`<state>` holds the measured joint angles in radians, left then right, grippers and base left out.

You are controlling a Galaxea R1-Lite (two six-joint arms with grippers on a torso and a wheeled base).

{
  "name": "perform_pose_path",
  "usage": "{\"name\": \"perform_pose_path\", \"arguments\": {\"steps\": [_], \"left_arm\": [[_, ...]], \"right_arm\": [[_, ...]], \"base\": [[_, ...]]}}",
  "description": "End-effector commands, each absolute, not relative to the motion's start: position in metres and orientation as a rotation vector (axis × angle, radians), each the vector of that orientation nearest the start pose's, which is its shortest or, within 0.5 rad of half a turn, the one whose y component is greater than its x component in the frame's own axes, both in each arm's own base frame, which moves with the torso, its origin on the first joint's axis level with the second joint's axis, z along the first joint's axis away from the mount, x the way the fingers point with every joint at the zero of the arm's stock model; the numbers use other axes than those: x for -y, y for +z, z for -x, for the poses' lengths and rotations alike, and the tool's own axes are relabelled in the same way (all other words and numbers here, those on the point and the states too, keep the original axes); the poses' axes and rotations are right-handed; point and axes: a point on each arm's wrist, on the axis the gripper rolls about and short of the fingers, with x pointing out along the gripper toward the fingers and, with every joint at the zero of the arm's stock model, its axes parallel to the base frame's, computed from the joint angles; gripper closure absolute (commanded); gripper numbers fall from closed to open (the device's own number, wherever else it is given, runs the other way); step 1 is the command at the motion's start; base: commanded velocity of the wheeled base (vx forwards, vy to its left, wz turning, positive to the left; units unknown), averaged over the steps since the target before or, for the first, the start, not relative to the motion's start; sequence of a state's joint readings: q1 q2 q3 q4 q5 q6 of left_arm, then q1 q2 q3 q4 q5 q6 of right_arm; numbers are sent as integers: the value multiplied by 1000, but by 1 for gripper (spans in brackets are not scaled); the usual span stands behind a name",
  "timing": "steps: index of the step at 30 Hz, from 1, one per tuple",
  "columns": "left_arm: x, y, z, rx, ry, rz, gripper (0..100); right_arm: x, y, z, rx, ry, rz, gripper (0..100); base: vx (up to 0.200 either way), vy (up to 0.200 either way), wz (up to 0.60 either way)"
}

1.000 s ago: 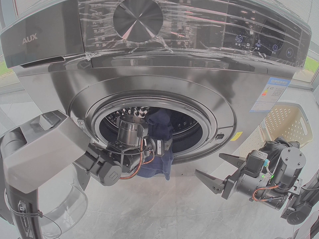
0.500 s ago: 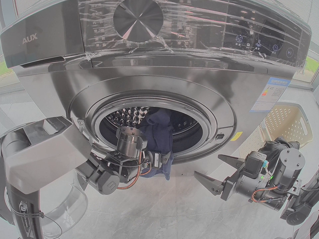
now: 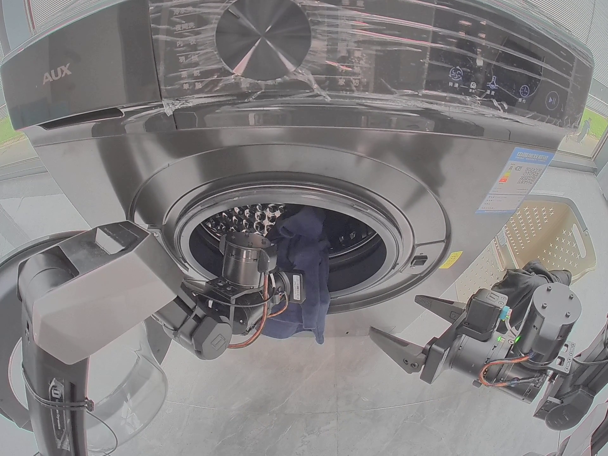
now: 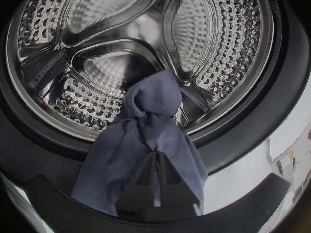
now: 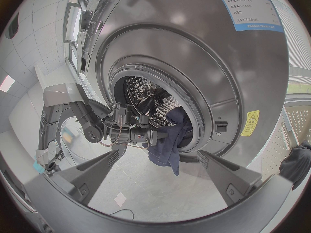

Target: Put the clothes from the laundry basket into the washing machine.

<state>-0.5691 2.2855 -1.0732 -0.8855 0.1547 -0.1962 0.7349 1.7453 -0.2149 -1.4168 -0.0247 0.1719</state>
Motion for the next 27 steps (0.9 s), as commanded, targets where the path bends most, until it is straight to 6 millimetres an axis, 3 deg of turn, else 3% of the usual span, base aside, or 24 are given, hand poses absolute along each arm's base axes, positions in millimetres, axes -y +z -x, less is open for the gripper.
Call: {"name": "perform_pose_path", "arguments": {"steps": [1,12,19,22,25,26,27], "left_arm": [[228,61,-363,-323,-381,88,100],[237,102,-391,-114,-379,211,100],[238,106,-418,24,-325,265,100],[239,105,-420,30,-326,267,100],[234,92,-410,-38,-319,234,100],[234,92,-410,-38,-319,234,0],[234,95,-400,-59,-327,226,0]], "right_arm": [[-158,112,-176,-170,699,-121,0],[-158,112,-176,-168,698,-121,0],[-158,112,-176,-168,700,-121,0],[-158,112,-176,-168,696,-121,0],[-158,112,-176,-168,700,-121,0],[-158,112,-176,-168,700,-121,0],[-158,112,-176,-168,698,-121,0]], "base": [[0,0,0],[0,0,0],[0,0,0],[0,0,0],[0,0,0],[0,0,0],[0,0,0]]}}
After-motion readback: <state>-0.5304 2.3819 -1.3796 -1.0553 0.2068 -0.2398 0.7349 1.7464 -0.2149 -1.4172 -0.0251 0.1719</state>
